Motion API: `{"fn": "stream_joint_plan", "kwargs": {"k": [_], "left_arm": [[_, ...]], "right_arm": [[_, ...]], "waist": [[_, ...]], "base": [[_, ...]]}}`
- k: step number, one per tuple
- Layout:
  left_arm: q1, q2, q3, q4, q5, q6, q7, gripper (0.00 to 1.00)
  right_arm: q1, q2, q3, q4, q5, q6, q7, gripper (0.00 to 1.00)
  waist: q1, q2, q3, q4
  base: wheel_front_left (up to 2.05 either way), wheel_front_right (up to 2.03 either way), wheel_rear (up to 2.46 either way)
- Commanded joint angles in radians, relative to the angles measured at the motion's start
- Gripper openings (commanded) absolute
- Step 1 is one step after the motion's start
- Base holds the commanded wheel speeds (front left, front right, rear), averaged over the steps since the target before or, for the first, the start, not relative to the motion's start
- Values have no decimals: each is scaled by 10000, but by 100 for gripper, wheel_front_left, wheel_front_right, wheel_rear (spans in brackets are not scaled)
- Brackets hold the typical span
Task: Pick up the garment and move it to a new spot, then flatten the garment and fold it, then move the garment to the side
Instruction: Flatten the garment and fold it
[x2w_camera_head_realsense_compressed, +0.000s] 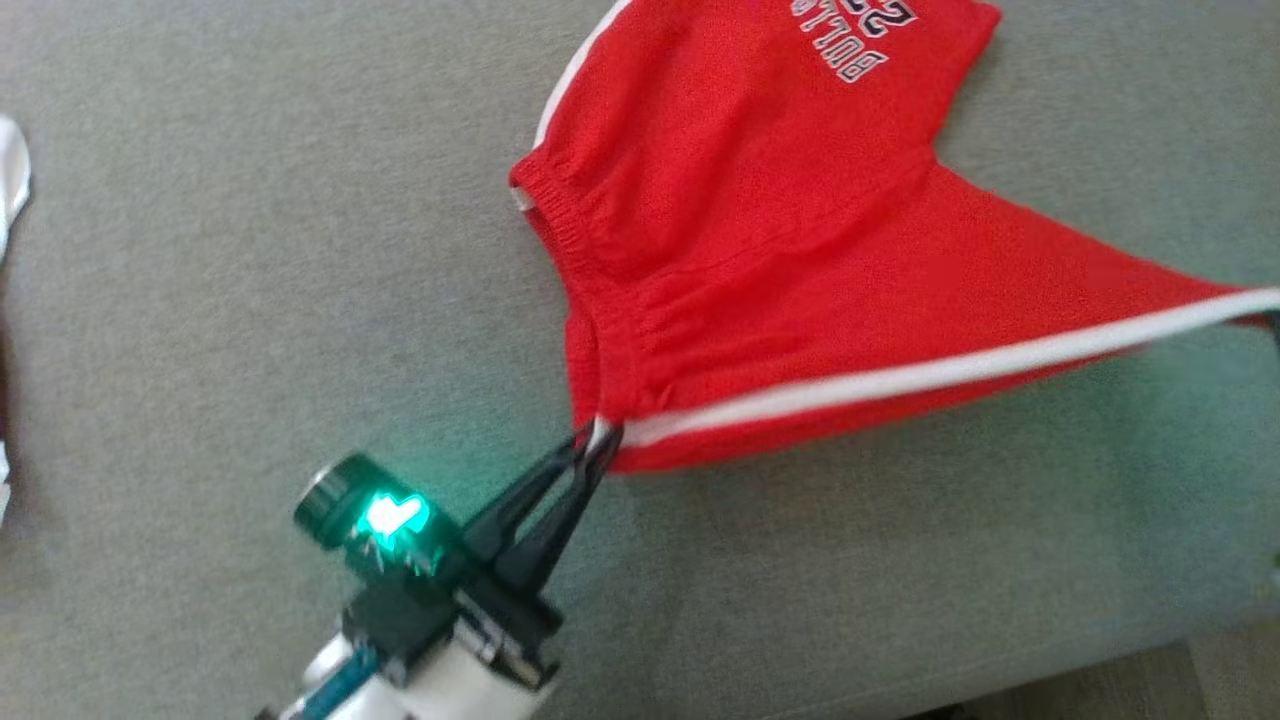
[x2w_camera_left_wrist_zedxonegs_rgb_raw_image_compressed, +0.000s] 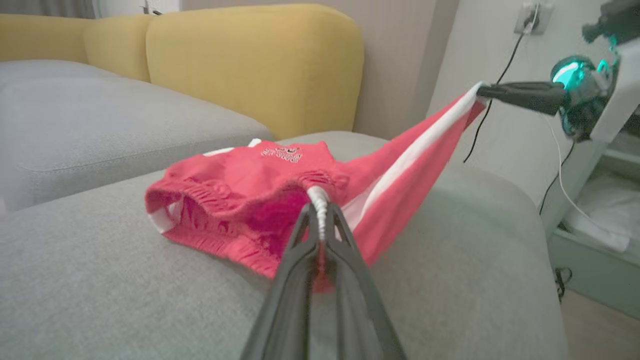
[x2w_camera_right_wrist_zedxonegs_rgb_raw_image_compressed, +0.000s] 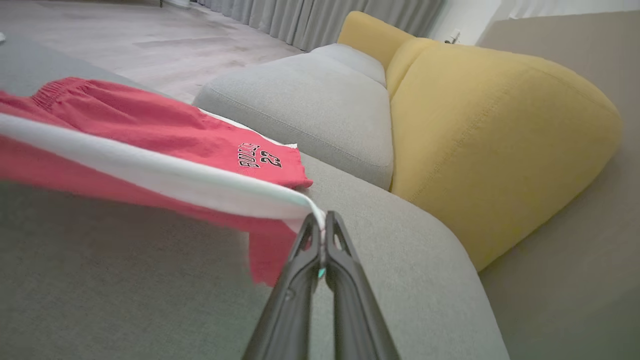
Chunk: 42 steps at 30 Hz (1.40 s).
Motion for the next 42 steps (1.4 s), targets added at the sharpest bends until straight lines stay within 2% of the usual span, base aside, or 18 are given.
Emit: {"fn": "stream_joint_plan", "kwargs": {"k": [1,6,10,12,13,15,16,22,30,31,32,33,34,35,37,42], "left_arm": [[-509,-145,527,-363,-183,-52,-39,0],[-1835,-945,864,131,-645,-307,43,0],[-2914,-1698,1202,902,-1131,-278,226,0],[-3366,-1962,1281,1349,-1314,-340,274,0],[-3366,-1962,1281,1349,-1314,-340,274,0],[-3734,-2248,1368,1821,-1544,-378,317,0],[-4075,-2489,1387,2250,-1704,-444,342,0],[-4868,-2986,1412,3201,-1907,-565,251,0],[-5380,-3245,1503,3795,-1874,-630,46,0],[-5406,-3270,1519,3819,-1873,-640,29,0],[-5426,-3292,1536,3841,-1869,-649,15,0],[-5438,-3312,1549,3865,-1861,-656,4,0],[-5446,-3333,1559,3889,-1850,-663,-5,6],[-5445,-3356,1564,3915,-1839,-668,-13,44],[-5441,-3401,1568,3951,-1760,-631,-24,100],[-5276,-3515,1732,3739,-1407,-377,-35,100]], "right_arm": [[-467,-771,27,-53,-25,67,-22,0],[-2472,-1914,897,738,299,67,416,0],[-4421,-2823,2017,1684,689,67,701,0],[-5392,-3182,2673,2211,855,67,793,0],[-5392,-3182,2673,2211,855,67,793,0],[-6313,-3461,3369,2657,991,67,853,0],[-7213,-3665,4107,3087,1090,67,915,0],[-9483,-3846,6177,4391,1341,67,1063,0],[-11627,-3482,8022,6066,1740,67,547,0],[-11837,-3403,8144,6239,1736,67,433,11],[-12026,-3303,8244,6407,1721,67,325,39],[-12196,-3196,8311,6578,1697,67,231,91],[-12348,-3073,8327,6744,1659,67,148,100],[-12462,-2941,8317,6892,1623,67,82,100],[-12603,-2739,8281,7104,1458,67,0,100],[-12107,-2371,7516,6856,1570,67,-31,100]], "waist": [[1,0,133,150],[1,0,621,591],[1,0,1108,1001],[1,0,1331,1231],[1,0,1331,1231],[1,0,1521,1451],[1,0,1679,1641],[1,0,2004,2038],[1,0,2276,2220],[1,0,2291,2224],[1,0,2302,2225],[1,0,2310,2223],[1,0,2314,2217],[1,0,2311,2215],[1,0,2298,2218],[1,0,2181,2226]], "base": [[0,0,0],[0,0,0],[0,0,0],[0,0,0],[0,0,0],[0,0,0],[0,0,0],[0,0,0],[0,0,0],[0,0,0],[0,0,0],[0,0,0],[0,0,0],[0,0,0],[0,0,0],[0,0,0]]}}
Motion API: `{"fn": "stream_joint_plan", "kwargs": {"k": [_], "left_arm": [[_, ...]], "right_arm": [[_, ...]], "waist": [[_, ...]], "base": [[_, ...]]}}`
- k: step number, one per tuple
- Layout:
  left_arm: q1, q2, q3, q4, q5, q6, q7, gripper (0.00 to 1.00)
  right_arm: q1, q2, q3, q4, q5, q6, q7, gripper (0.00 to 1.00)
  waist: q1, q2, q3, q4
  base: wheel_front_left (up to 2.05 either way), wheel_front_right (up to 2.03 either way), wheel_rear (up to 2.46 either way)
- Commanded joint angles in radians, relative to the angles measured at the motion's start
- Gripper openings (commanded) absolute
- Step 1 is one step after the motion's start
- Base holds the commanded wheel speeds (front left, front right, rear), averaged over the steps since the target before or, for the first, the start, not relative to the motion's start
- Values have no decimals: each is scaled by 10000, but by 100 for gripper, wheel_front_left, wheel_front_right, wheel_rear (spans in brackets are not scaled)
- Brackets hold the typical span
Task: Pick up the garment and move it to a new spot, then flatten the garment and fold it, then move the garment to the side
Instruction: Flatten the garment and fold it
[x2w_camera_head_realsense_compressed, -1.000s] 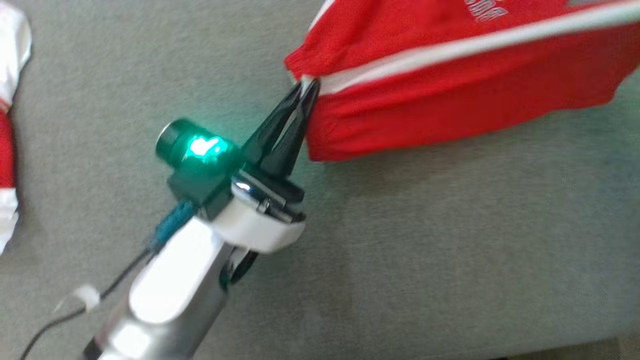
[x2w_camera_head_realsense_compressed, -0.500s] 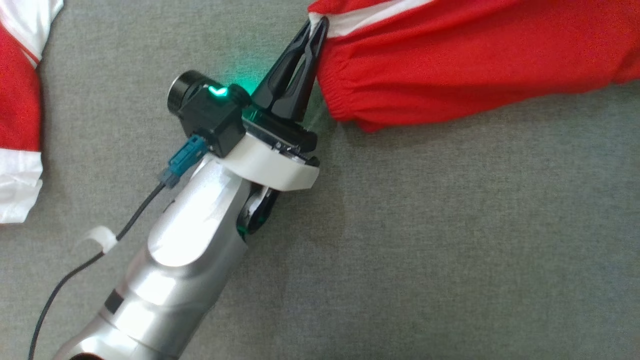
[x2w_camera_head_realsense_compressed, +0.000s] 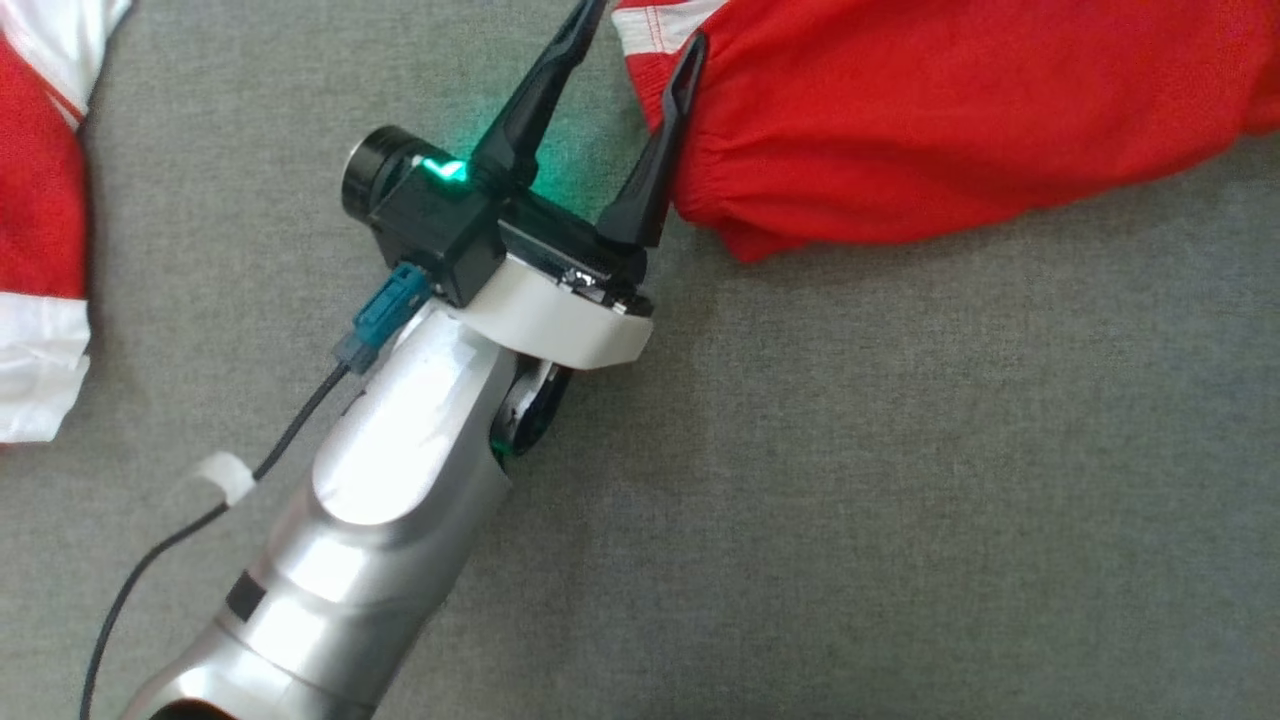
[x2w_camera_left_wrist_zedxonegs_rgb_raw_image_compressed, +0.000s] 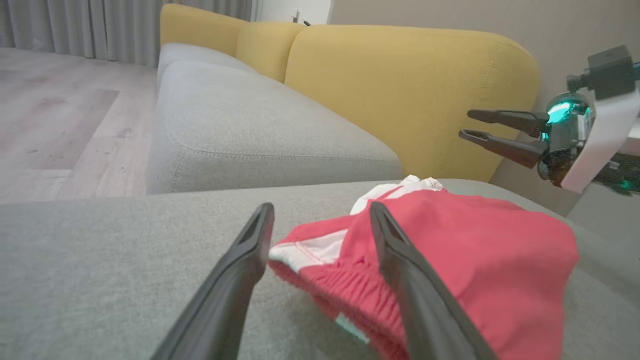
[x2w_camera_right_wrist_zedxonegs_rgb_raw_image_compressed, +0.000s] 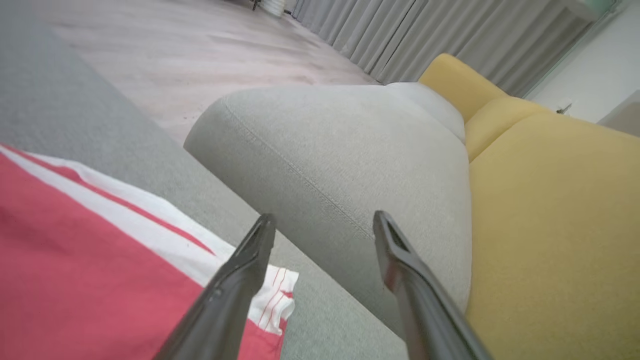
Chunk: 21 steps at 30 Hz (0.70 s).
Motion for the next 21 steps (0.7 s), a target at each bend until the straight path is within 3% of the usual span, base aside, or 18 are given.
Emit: {"fn": "stream_joint_plan", "kwargs": {"k": [1,6,11,17,21], "left_arm": [[116,59,479,-528,282,220,-47,100],[949,-32,1138,-1608,1317,1207,-49,100],[2256,-108,1508,-2916,2159,2111,-50,100],[3460,-132,1348,-3915,2757,2789,-50,100],[4105,-136,1081,-4261,2733,3129,-50,100]], "right_arm": [[807,-102,-400,-157,427,67,-56,100],[2089,263,-604,410,2091,67,11,100],[2691,418,-358,846,4019,67,872,100],[2752,398,-473,1696,5227,67,1467,100],[2863,592,-350,2415,5959,67,2527,100]], "waist": [[-1,0,-96,11],[-1,0,-442,116],[-1,0,-782,417],[-1,0,-1050,770],[-1,0,-1281,1026]], "base": [[0,0,0],[0,0,0],[0,0,0],[0,0,0],[0,0,0]]}}
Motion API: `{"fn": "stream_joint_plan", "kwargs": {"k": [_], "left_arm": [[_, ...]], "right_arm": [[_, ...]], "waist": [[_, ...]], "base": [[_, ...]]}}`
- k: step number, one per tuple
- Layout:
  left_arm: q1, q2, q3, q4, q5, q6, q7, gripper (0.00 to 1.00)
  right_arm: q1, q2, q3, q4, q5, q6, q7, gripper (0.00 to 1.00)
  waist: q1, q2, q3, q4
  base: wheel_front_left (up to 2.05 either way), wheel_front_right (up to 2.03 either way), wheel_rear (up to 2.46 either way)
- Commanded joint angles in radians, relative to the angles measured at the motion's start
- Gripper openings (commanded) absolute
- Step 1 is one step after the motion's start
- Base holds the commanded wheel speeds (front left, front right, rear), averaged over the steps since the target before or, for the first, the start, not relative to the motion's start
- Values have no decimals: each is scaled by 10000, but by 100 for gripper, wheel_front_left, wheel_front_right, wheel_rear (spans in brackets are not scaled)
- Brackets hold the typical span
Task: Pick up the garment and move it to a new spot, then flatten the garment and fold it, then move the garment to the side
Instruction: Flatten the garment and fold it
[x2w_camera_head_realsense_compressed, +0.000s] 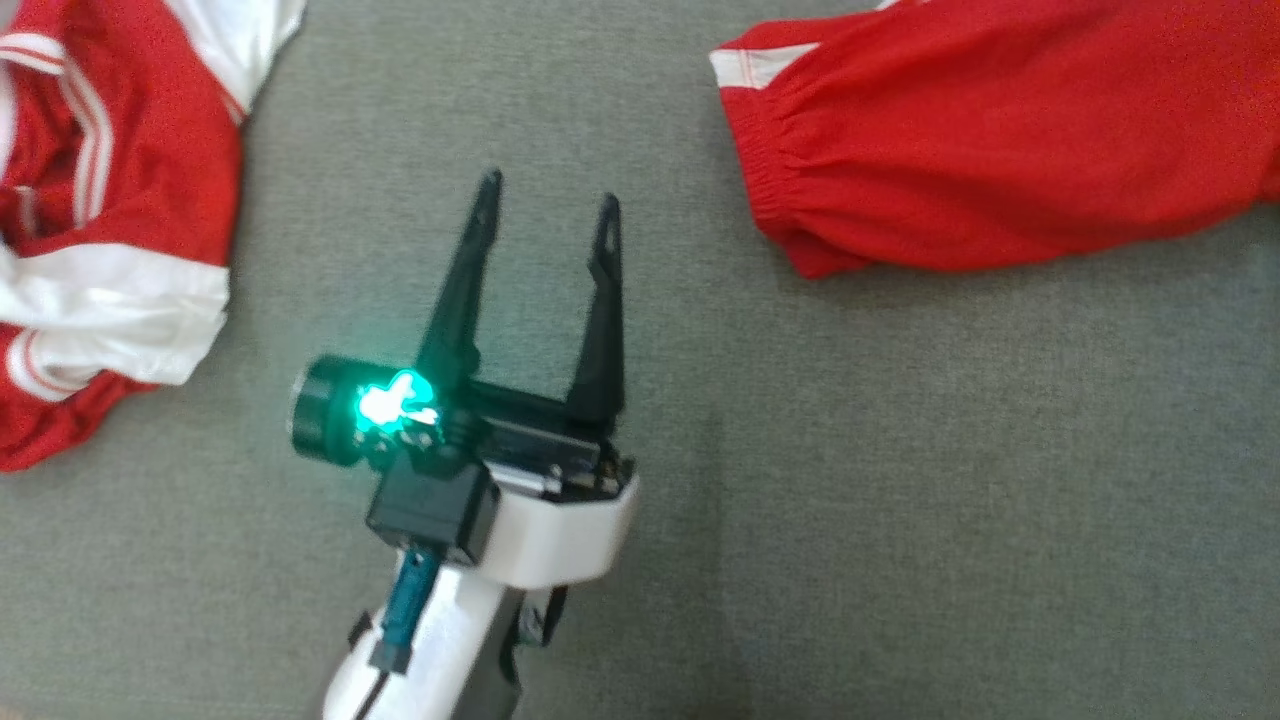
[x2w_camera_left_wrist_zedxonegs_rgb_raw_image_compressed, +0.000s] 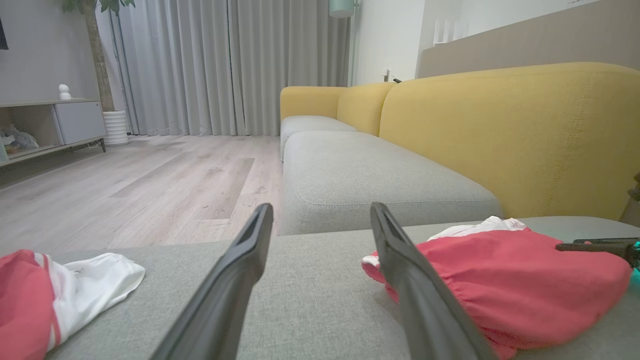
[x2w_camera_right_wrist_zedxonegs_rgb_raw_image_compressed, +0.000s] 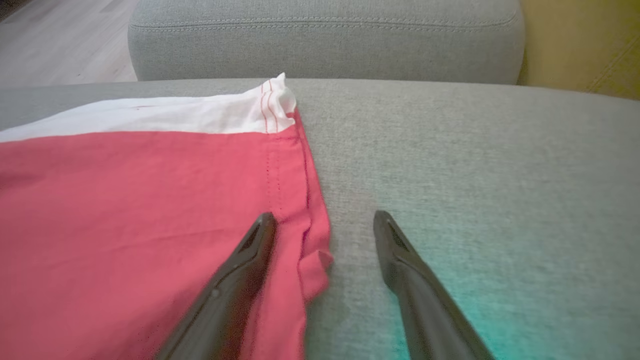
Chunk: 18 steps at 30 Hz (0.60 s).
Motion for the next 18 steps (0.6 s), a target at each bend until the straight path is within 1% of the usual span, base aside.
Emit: {"fn": "stream_joint_plan", "kwargs": {"k": [1,2,3,5,7,11,13,15,18], "left_arm": [[108,25,185,-407,18,76,-39,100],[175,25,144,-420,22,95,-39,100],[229,24,127,-423,5,113,-39,100],[298,24,154,-399,7,140,-39,100],[348,24,226,-358,19,144,-39,100],[489,23,428,-261,94,65,-39,100],[613,23,559,-219,116,9,-39,100],[721,23,677,-195,143,-58,-39,100],[815,23,804,-174,149,-157,-39,100]], "right_arm": [[418,-85,156,-108,235,67,258,75],[472,-59,225,-142,462,67,496,22],[522,-45,311,-263,672,67,668,0],[582,-94,454,-506,953,67,760,0],[593,-187,518,-488,994,67,534,0],[665,-272,537,76,859,67,-32,0],[814,-321,561,432,847,67,-113,0],[976,-467,618,741,770,67,-187,0],[1035,-691,608,1025,557,67,-691,0]], "waist": [[2,0,-150,134],[2,0,-210,160],[2,0,-272,163],[2,0,-409,111],[2,0,-583,-4],[2,0,-1001,-364],[2,0,-1197,-582],[2,0,-1330,-773],[2,0,-1397,-1002]], "base": [[0,0,0],[0,0,0],[0,0,0],[0,0,0],[0,0,0],[0,0,0],[0,0,0],[0,0,0],[0,0,0]]}}
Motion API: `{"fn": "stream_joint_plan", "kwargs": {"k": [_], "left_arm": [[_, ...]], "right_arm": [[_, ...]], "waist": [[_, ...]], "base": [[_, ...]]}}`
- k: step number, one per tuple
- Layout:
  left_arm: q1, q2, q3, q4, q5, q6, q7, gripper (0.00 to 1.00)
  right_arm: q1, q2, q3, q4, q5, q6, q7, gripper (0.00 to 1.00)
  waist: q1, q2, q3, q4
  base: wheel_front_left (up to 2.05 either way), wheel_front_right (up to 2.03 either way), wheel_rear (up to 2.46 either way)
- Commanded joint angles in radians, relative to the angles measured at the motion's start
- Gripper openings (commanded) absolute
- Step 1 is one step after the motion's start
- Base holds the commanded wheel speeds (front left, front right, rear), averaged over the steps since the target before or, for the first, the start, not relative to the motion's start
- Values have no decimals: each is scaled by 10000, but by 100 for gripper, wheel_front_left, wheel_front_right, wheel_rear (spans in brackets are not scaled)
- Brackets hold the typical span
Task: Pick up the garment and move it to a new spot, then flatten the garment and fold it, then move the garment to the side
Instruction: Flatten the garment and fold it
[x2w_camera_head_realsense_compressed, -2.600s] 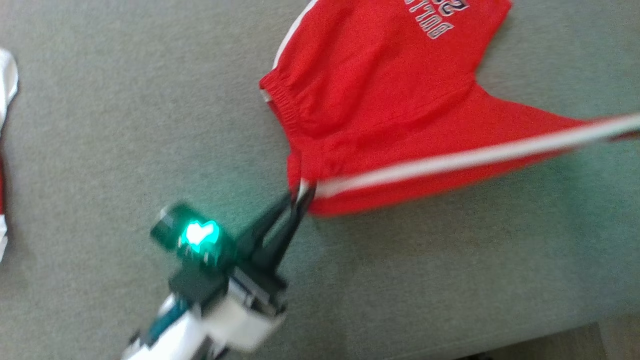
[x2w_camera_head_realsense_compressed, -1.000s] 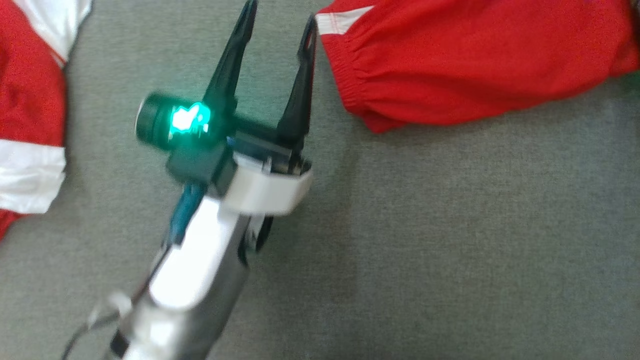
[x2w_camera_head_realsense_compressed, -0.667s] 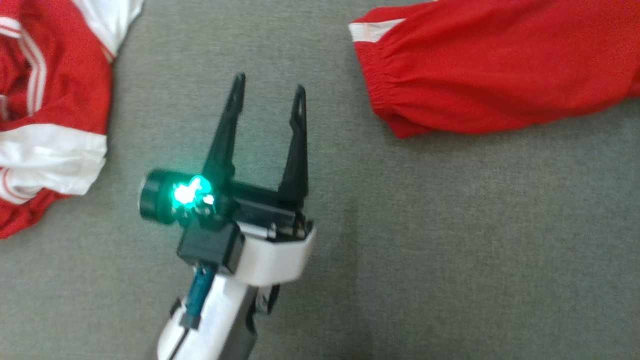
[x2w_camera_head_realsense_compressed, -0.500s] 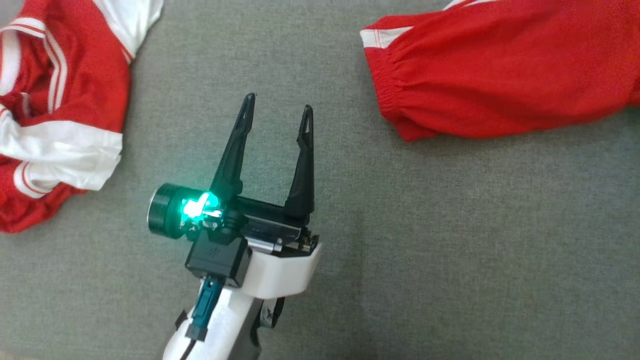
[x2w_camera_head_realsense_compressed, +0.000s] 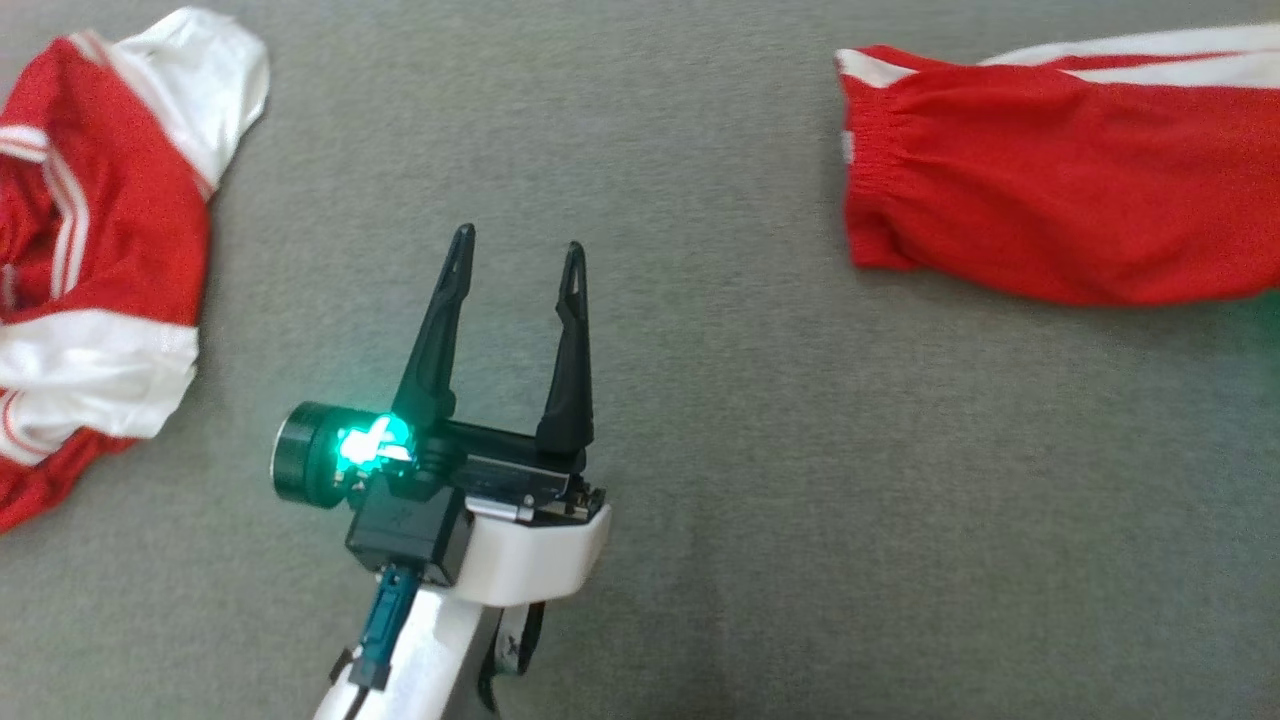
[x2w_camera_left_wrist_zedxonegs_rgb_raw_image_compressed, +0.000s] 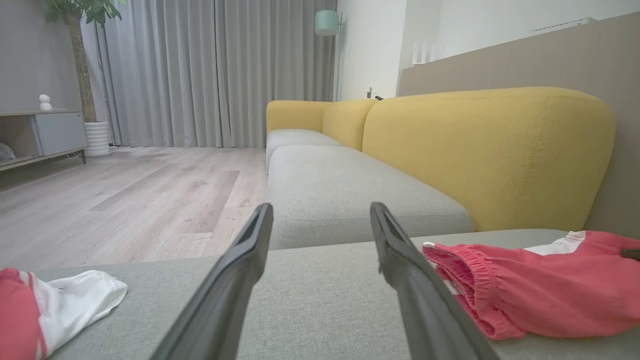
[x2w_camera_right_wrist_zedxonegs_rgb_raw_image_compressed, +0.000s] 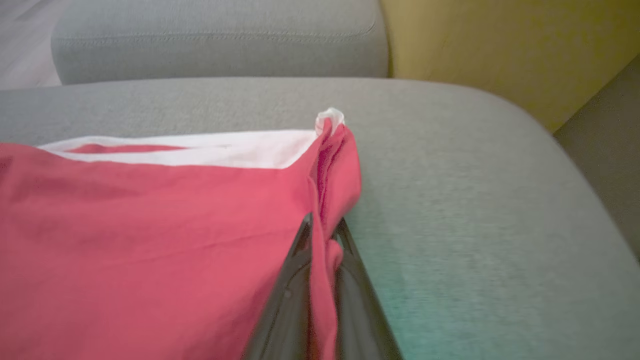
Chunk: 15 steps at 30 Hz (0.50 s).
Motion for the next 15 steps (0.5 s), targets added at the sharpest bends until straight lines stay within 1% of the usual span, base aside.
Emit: {"fn": "stream_joint_plan", "kwargs": {"k": [1,5,8,12,15], "left_arm": [[-39,15,383,-285,56,-39,-39,100],[-40,15,467,-213,97,-170,-39,100],[-58,15,467,-132,86,-252,-39,100],[-1,15,406,4,22,-313,-39,100],[110,15,405,77,-62,-338,-39,100]], "right_arm": [[150,-457,-1,-69,-123,67,-331,0],[-368,-361,-64,-425,-403,67,-1160,0],[-812,-221,48,-1021,-690,67,-1436,0],[-1168,21,343,-2278,-870,67,-1344,0],[-1263,195,674,-3418,-997,67,-873,0]], "waist": [[1,-1,-106,-222],[1,-1,-81,-447],[1,-1,-115,-526],[1,-1,-333,-506],[1,-1,-532,-451]], "base": [[0,0,0],[0,0,0],[0,0,0],[0,0,0],[0,0,0]]}}
